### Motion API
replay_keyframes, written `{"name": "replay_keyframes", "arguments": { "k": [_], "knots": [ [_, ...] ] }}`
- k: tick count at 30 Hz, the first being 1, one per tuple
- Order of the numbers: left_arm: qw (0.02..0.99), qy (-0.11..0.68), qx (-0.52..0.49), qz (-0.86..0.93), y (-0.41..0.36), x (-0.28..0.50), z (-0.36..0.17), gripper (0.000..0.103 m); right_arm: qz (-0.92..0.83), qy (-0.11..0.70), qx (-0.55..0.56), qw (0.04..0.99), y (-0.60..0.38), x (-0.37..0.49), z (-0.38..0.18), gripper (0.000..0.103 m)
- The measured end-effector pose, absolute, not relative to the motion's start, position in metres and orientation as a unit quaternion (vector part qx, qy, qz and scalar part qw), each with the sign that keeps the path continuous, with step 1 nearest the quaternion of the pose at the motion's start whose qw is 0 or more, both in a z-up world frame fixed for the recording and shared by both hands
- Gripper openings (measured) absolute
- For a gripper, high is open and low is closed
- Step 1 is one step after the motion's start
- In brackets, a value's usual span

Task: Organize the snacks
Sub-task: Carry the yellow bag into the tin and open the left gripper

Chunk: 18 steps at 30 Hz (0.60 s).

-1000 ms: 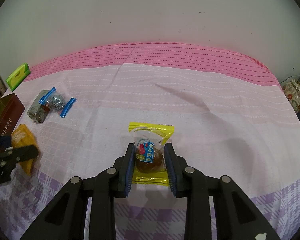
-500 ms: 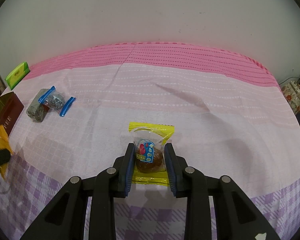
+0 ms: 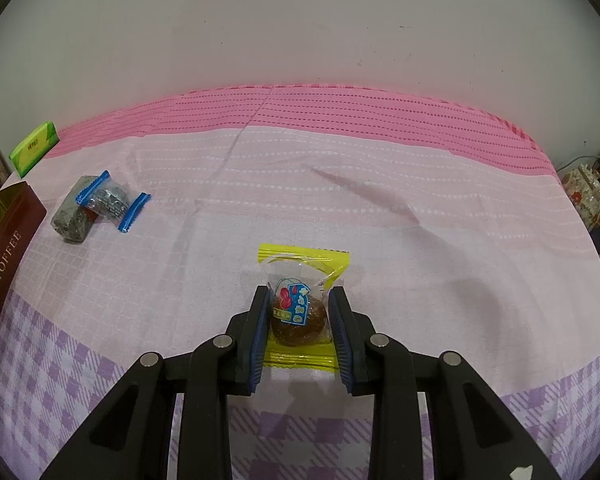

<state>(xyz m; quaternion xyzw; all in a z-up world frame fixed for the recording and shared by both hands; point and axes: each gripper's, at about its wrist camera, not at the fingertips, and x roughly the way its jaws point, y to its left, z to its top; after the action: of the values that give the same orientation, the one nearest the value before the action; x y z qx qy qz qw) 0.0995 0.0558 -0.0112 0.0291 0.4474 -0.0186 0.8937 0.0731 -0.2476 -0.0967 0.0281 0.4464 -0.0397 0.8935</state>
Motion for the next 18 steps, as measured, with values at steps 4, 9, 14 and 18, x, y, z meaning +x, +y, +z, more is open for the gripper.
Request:
{"name": "replay_keyframes", "arguments": {
  "k": [4, 9, 14, 18],
  "knots": [
    [0.89, 0.455, 0.039, 0.014, 0.087, 0.114, -0.023, 0.052, -0.04, 0.446, 0.028, 0.894, -0.248, 0.073, -0.097, 0.028],
    [0.881, 0.47, 0.041, 0.032, 0.111, 0.128, -0.039, 0.052, -0.041, 0.446, 0.027, 0.893, -0.248, 0.073, -0.096, 0.028],
    [0.873, 0.485, 0.046, 0.035, 0.119, 0.139, -0.056, 0.052, -0.042, 0.447, 0.025, 0.893, -0.247, 0.073, -0.096, 0.028],
    [0.867, 0.494, 0.051, 0.036, 0.12, 0.145, -0.068, 0.052, -0.041, 0.447, 0.024, 0.893, -0.247, 0.073, -0.095, 0.028]
  ]
}}
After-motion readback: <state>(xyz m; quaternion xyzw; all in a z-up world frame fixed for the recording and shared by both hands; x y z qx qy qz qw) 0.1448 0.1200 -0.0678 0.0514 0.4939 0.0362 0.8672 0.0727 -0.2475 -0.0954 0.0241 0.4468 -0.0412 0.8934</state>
